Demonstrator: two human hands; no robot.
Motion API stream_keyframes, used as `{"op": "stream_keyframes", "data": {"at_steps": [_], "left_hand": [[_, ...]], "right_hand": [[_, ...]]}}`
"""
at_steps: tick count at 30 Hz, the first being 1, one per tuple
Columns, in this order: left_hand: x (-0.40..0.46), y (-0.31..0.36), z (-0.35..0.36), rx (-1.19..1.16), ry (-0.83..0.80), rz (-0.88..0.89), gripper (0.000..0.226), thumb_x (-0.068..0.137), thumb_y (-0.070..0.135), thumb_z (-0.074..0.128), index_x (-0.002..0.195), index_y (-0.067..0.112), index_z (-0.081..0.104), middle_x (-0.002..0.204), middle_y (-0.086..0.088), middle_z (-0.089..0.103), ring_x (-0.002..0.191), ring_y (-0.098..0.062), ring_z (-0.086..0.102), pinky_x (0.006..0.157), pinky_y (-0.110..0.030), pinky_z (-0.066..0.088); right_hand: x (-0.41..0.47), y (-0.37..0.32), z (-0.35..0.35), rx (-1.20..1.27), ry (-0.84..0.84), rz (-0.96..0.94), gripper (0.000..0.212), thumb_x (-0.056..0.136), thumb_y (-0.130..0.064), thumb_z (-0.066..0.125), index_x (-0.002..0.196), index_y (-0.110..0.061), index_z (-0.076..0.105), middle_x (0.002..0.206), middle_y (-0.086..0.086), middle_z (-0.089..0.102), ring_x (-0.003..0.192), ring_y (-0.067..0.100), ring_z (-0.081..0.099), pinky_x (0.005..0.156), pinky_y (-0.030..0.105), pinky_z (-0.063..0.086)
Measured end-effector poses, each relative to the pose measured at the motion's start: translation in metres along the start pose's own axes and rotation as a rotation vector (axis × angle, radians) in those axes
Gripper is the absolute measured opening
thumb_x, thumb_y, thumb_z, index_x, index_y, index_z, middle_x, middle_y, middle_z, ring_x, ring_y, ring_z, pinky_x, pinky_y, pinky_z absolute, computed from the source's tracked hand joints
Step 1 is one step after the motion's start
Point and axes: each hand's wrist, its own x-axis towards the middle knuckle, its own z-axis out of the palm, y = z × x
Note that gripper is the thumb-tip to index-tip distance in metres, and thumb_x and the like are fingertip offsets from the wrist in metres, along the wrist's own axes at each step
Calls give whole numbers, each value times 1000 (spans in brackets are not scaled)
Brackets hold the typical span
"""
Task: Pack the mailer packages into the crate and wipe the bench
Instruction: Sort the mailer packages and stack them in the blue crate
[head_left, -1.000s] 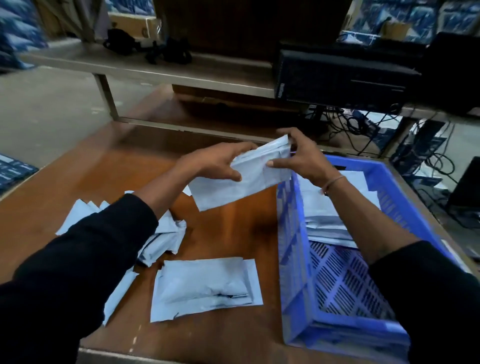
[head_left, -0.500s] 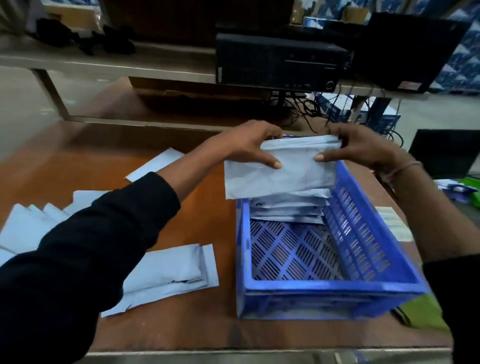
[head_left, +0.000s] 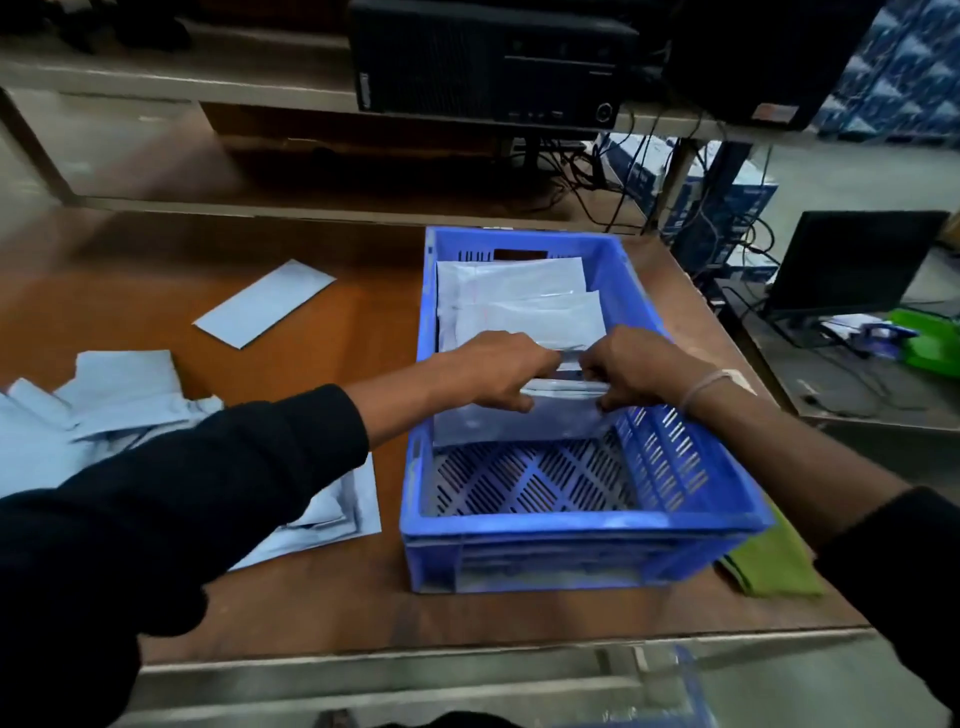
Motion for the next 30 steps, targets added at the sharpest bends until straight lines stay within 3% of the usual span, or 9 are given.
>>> {"op": "stream_keyframes", "data": {"at_steps": [4,7,10,13,17,21,24,28,30], "left_hand": [[7,-10,4,-198,-229,-55,54,82,40,84,123,13,61,96,6,52,90,-20,52,73,-30,37],[11,-16,17,-230,-322,-140,48,85,38,81,119,10,64,106,-6,63,89,-23,55,73,-30,40],[16,-11,28,4,-391,-181,33,92,34,73,109,7,67,112,-14,69,95,-32,63,71,-35,44],[15,-6,26,204,-361,-178,32,94,31,72,117,11,63,118,-10,67,104,-31,66,73,-39,49],[12,0,16,318,-375,-158,33,93,28,75,118,12,61,116,-6,67,104,-27,66,69,-36,46],[7,9,15,130,-496,-102,55,86,41,80,132,18,61,107,0,67,107,-25,61,84,-36,51],[6,13,30,89,-687,-82,84,79,56,80,149,22,48,141,-5,58,127,-29,56,106,-42,48],[6,17,38,170,-791,-88,103,83,65,71,162,20,23,160,-7,38,140,-31,46,113,-42,41],[5,21,36,180,-798,-105,108,86,65,68,165,21,10,167,-6,26,147,-30,37,114,-40,37]], "right_hand": [[9,5,8,116,-228,-27,35,67,-34,89,83,-14,65,74,-1,58,72,21,53,63,28,37],[16,4,17,172,-320,-31,32,73,-29,85,71,-14,57,67,2,56,69,22,51,58,30,34],[22,-5,30,71,-276,31,29,77,-32,82,70,-18,59,84,10,62,82,26,59,66,26,32],[22,-16,39,-82,-138,63,35,79,-35,81,104,-13,70,111,10,67,105,31,65,72,30,41],[17,-29,43,-253,-37,18,24,87,-23,71,108,-13,65,114,10,65,100,31,67,67,32,45],[11,-38,38,-114,-225,-101,60,74,-59,77,110,-12,63,111,9,65,101,30,64,73,33,49],[9,-46,50,-139,-339,-135,87,63,-62,85,125,-9,52,121,13,58,111,33,60,85,37,50],[17,-47,63,-164,-272,-83,72,74,-37,86,128,-6,51,126,16,55,112,34,61,86,41,53],[18,-45,62,-158,-254,-65,70,74,-37,86,127,-7,52,126,16,55,110,34,62,85,41,54]]}}
